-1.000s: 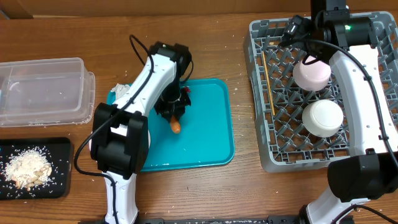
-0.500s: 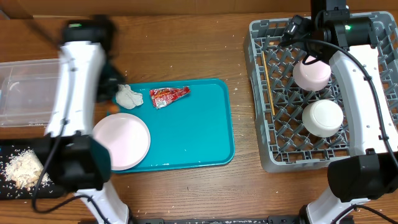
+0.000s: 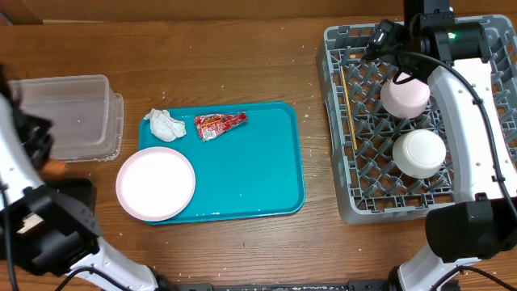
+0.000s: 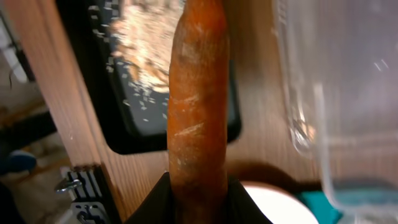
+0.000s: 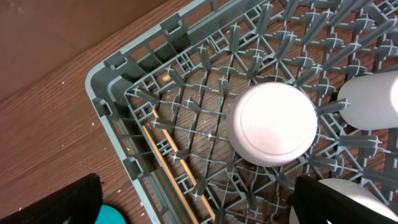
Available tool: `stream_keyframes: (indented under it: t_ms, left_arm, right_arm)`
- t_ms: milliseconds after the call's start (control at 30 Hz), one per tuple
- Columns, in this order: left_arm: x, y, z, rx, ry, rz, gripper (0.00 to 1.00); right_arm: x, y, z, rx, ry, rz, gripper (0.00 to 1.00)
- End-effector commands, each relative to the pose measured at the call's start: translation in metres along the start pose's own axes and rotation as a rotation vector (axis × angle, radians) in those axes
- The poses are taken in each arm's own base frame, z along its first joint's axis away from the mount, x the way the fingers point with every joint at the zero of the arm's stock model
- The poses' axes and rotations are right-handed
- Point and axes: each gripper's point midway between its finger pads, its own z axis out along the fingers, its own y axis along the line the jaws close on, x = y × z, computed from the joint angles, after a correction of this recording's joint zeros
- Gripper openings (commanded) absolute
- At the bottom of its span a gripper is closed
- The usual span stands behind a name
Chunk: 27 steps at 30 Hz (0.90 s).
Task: Sort waste into correct bins and load items into the dishwasher
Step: 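Carry the carrot left and drop it onto the black tray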
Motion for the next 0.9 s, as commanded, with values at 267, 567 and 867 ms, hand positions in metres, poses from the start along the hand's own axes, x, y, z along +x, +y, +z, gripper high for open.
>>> stream_keyframes:
  t_ms: [267,567,867]
  left_arm:
    - [-0.036,0.034,0.066,-0.119,0.108,-0.148,0.13]
    - [-0.034,0.036,0.116,-0.205,0.219,-0.148,0.11]
    - [-0.035,0.048,0.145,-0.294,0.258,-0.140,0.13]
  right_arm:
    - [-0.004,0.001,-0.005,-0.004,-0.019,0.003,1.00]
    - [-0.004,0.001,-0.005,-0.004,-0.019,0.003,1.00]
    - [-0.004,0.001,-0.005,-0.004,-0.019,0.003,1.00]
